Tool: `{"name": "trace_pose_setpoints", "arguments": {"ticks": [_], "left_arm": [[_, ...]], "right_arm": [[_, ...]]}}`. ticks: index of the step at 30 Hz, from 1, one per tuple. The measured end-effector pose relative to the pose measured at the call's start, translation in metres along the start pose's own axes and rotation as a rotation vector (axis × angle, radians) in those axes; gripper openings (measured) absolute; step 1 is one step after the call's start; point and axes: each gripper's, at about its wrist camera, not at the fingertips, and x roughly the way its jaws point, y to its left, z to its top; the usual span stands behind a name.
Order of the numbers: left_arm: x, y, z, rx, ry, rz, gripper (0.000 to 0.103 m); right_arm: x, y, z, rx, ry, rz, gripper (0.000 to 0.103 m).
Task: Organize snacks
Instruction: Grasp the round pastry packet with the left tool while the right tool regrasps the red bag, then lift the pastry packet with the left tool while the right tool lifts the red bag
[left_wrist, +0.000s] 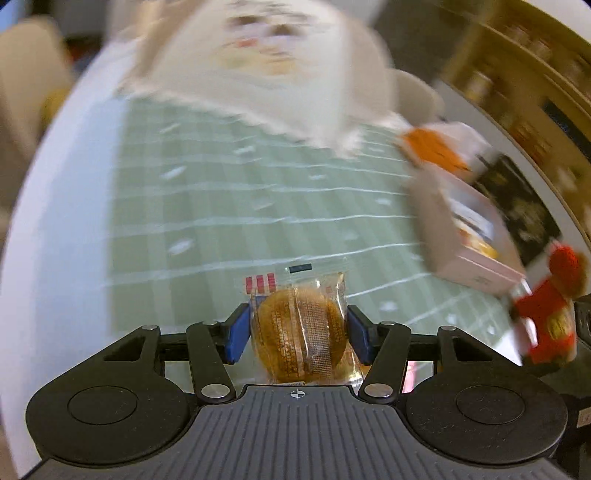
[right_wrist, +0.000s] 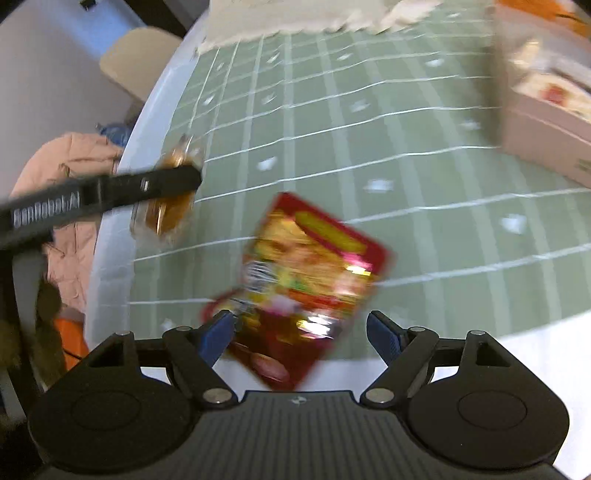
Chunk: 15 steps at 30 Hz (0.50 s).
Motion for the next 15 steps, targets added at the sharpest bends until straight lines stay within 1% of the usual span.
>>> {"name": "trace_pose_setpoints", "arguments": {"ticks": [2,4,7,9,12,15], "left_arm": [[-0.005,0.018,-0.010,-0.076,0.002,0.009,0.061],[-0.011,0.027,-0.019,-0.097,-0.002,0.015,0.061],[-0.014,0.035,-0.031,-0.120,0.011,0.017,0.061],[-0.013,0.043,-0.036,-0.140,0.029,0.024,0.061],[-0.010,0.047,-0.037,-0.150,0.045,0.011,0.061],[-0.005,0.036,-0.035,-0.122,0.054,-0.011,0.061]], "right_arm": [[0.014,0.016,0.008,0.029,0.033,-0.053,0.081],[0.025,0.029,0.013,0.029,0.028,-0.134,0.085],[0.035,0.045,0.013,-0.049,0.009,-0.221,0.089],[0.039,0.050,0.008,-0.118,-0.003,-0.268,0.089],[0.033,0.044,0.000,-0.188,-0.019,-0.270,0.088],[0.019,0.018,-0.007,-0.209,-0.056,-0.286,0.088]]}}
